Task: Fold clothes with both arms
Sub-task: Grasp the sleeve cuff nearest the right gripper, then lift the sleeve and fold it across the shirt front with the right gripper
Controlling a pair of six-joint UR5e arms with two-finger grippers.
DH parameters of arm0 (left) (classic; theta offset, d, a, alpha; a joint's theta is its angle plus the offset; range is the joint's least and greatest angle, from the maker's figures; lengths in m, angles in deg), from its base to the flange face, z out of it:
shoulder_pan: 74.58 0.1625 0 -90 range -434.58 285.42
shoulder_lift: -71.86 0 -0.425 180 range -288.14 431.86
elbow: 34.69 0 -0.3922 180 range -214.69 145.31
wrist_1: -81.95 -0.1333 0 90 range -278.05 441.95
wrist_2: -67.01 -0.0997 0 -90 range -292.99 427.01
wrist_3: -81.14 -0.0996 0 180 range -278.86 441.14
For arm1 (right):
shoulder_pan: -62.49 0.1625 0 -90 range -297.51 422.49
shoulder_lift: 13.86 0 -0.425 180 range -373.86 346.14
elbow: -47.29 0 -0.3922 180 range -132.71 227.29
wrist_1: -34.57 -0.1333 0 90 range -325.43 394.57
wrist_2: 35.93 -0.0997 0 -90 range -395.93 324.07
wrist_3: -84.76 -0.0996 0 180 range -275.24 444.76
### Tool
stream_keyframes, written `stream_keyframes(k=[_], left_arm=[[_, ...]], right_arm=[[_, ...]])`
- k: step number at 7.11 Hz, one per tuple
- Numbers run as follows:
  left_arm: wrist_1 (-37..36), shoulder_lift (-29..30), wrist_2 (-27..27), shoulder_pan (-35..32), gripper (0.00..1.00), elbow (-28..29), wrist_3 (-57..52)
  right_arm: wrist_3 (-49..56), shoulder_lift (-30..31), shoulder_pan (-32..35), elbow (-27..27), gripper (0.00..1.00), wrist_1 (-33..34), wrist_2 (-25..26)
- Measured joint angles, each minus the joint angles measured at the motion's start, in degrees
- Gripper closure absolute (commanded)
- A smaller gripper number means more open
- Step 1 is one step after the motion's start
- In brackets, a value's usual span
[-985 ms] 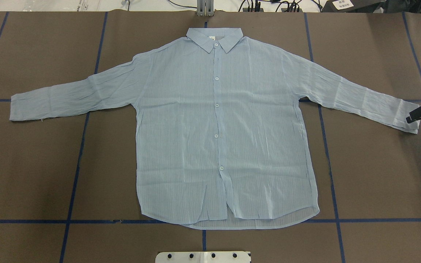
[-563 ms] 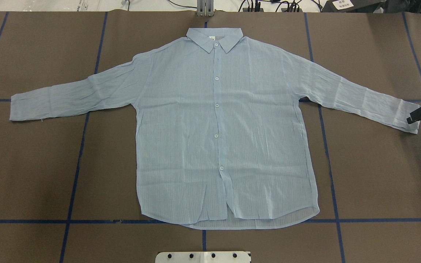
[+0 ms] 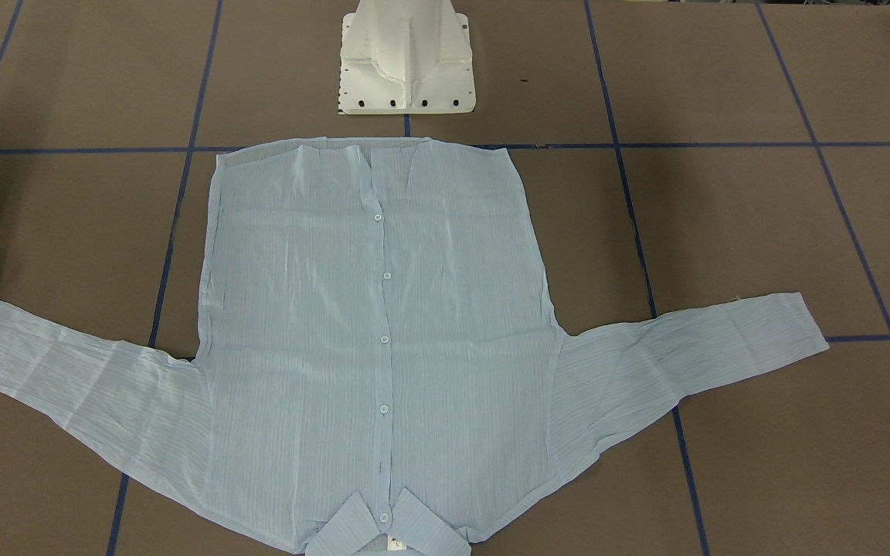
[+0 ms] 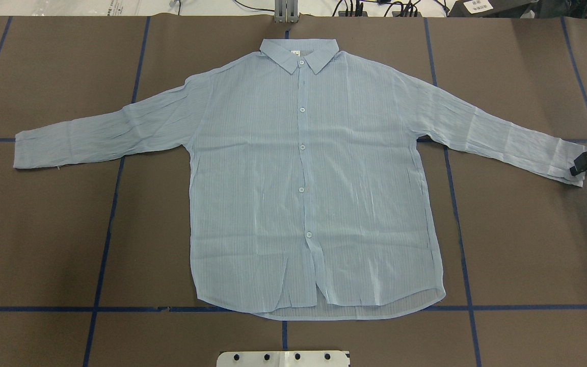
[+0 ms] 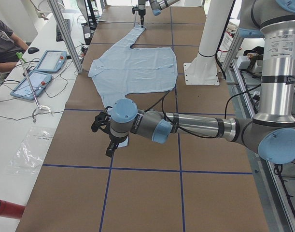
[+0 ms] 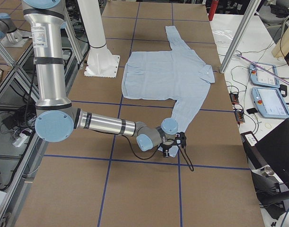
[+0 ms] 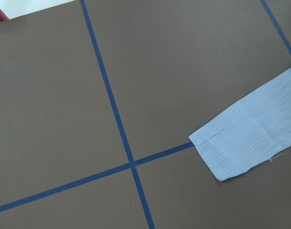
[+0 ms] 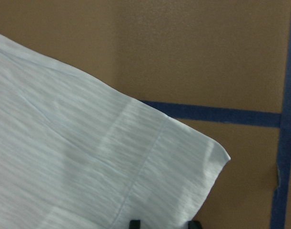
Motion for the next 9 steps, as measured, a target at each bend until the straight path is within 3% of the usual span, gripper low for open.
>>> stream_keyframes(k=[4,7,9], left_arm=[[0.0,0.0,-0.1,0.0,0.00,0.1,0.0],[0.0,0.0,-0.1,0.0,0.00,0.2,0.0],[0.0,0.1,0.0,0.0,0.00,0.3,-0.1]], right_arm=[[0.0,0.1,0.2,2.8,1.00,0.0,-0.7],[-0.1,2.5,2.3,14.9,1.00,0.1,-5.0],[-5.2,-2.1,2.8,21.0,1.00,0.2,-9.6]])
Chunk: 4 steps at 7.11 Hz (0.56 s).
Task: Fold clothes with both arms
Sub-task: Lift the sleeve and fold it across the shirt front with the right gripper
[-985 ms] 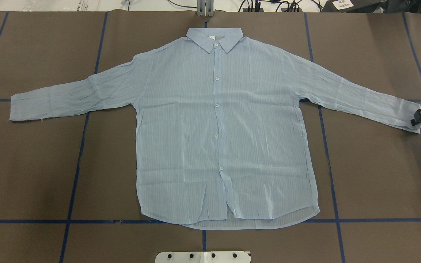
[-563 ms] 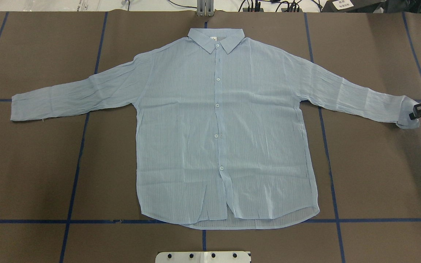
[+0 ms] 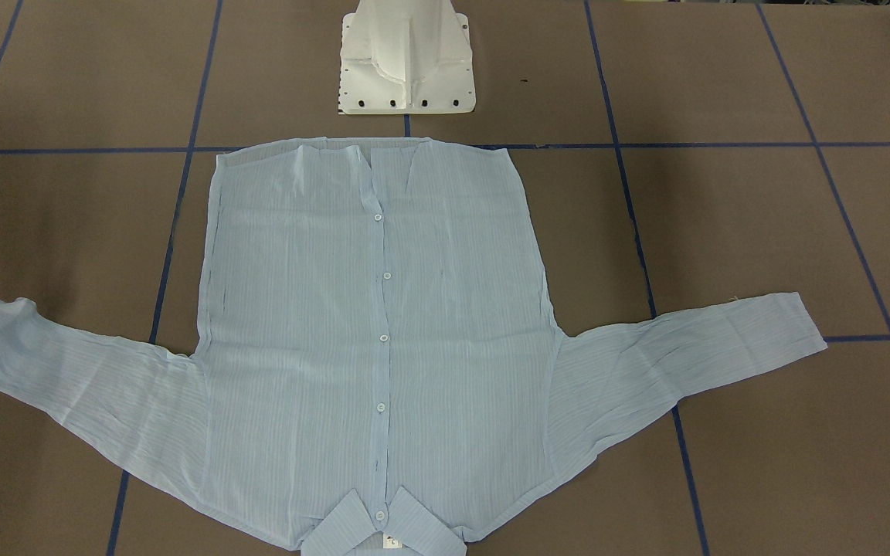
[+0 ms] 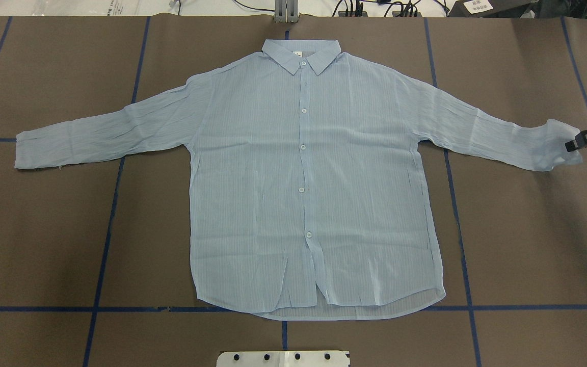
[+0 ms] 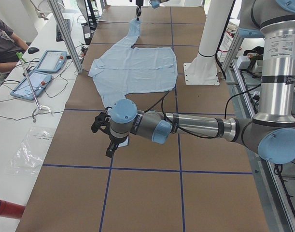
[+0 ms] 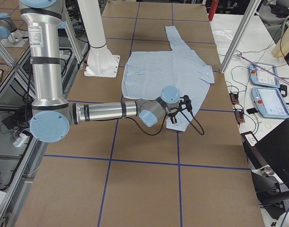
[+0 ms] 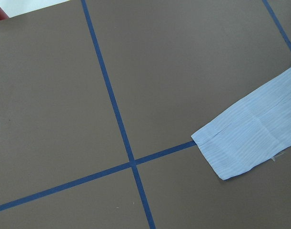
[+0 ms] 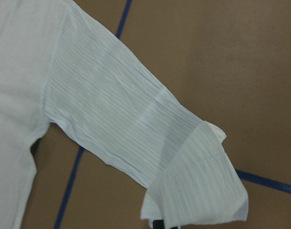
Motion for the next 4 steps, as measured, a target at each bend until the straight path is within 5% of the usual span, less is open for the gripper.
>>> stream_keyframes(k=[2,4], left_arm=[[0.0,0.0,0.0,0.0,0.00,0.2,0.0],[0.2,0.1,0.1,0.0,0.00,0.9,-0.2]], right_arm=[[-12.6,-13.1,-4.7,1.4,1.00,5.1,0.0],[-18.4,-26.9,-12.0,0.5,1.00,15.6,6.1]])
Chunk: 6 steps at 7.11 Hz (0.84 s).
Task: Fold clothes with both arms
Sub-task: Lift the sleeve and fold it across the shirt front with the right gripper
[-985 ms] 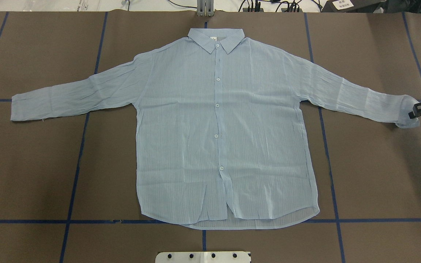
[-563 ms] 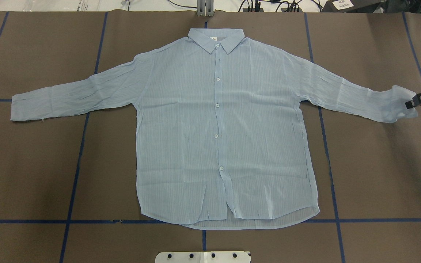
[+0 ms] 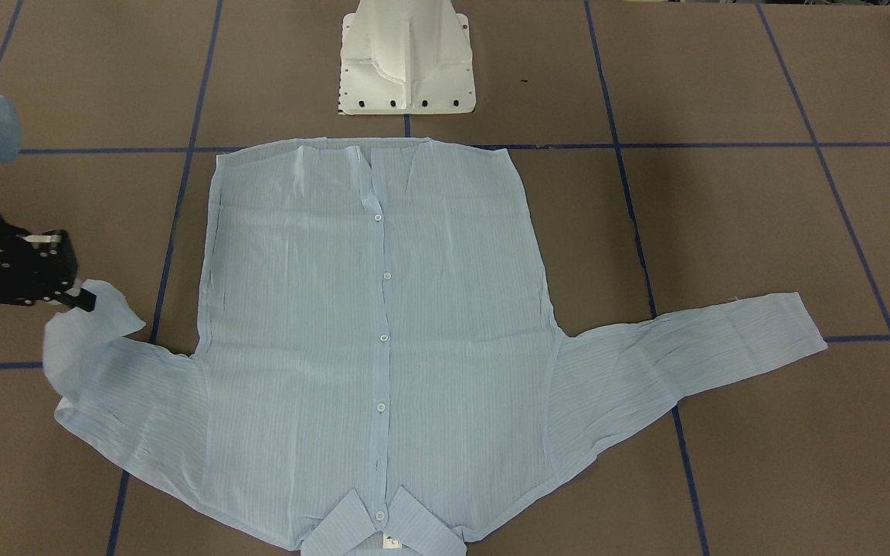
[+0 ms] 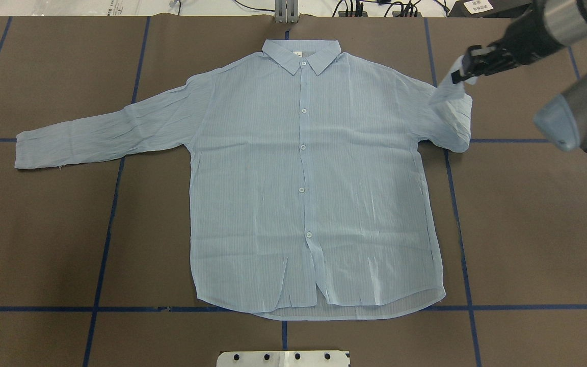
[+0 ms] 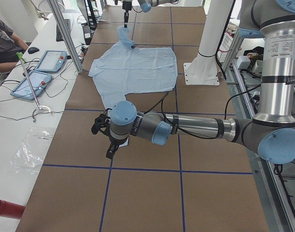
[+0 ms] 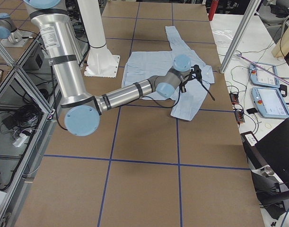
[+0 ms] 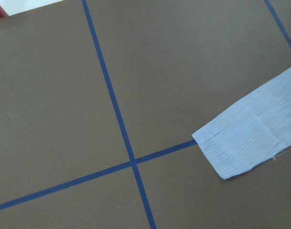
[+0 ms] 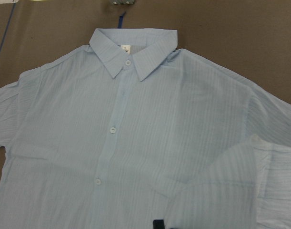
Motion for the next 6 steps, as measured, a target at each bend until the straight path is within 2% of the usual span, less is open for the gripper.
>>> stream_keyframes(k=[1,3,6], left_arm=[[0.3,0.2,0.0,0.0,0.00,0.6,-0.1],[1.1,0.6,0.0,0.0,0.00,1.7,-0.1],[1.8,0.7,0.0,0.0,0.00,2.4,0.0]], right_arm=[[-1.6,-5.2,-3.1,-1.4,1.00,2.6,3.2],[-2.8,-12.8,-8.4,-6.2,1.00,3.6,9.1],[-2.9,-21.1,-15.5,-17.4,1.00,3.4,16.8]])
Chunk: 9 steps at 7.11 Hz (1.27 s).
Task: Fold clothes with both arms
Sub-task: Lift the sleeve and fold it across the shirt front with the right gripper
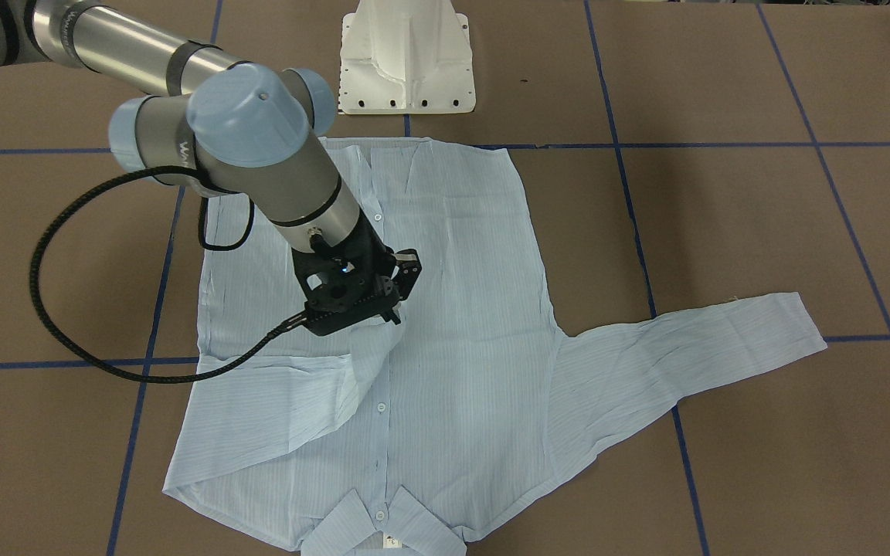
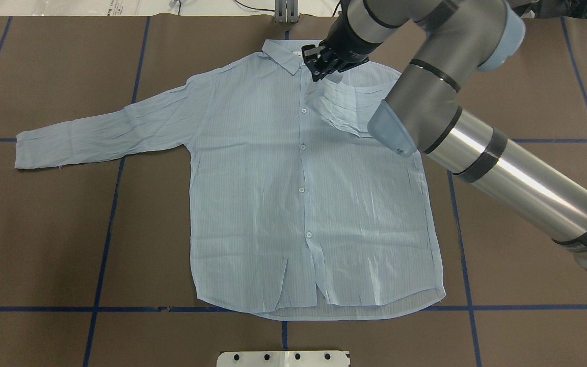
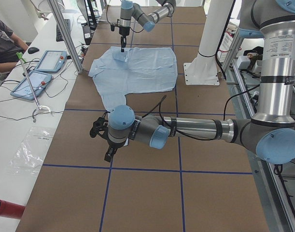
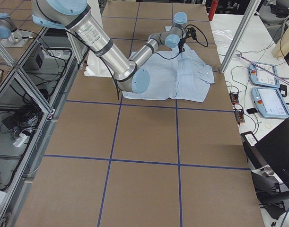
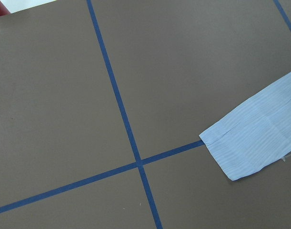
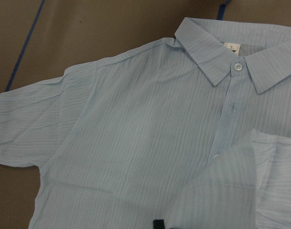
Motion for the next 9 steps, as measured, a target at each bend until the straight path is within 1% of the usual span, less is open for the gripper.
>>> stream_keyframes(k=[1,2,3,4,5,6,8,9], left_arm=[[0.1,0.0,0.0,0.0,0.00,0.1,0.0],[0.1,0.0,0.0,0.0,0.00,0.2,0.0],[0.1,0.0,0.0,0.0,0.00,0.2,0.0],[0.1,0.1,0.1,0.0,0.00,0.2,0.0],[0.1,0.2,0.1,0.0,0.00,0.4,0.1],[1.0,0.2,0.1,0.1,0.00,1.2,0.1],[7.2,0.5,-0.1,0.1,0.00,5.6,2.2],[10.8,0.9,-0.5,0.6,0.01,6.6,7.0]], right_arm=[[0.1,-3.5,-1.3,-5.7,1.00,-0.2,1.1],[0.2,-7.6,-2.3,-13.0,0.09,-1.7,2.2],[0.3,-10.7,-3.5,-19.6,0.00,-5.0,4.5],[0.2,-12.7,-5.1,-23.8,0.00,-8.6,8.4],[-0.1,-14.0,-6.5,-25.5,0.01,-10.5,12.0],[-1.7,-14.9,-7.7,-26.1,0.01,-11.2,13.9],[-5.6,-15.3,-8.8,-26.2,0.01,-11.4,14.7],[-6.7,-15.1,-8.9,-25.4,0.00,-10.2,14.5]])
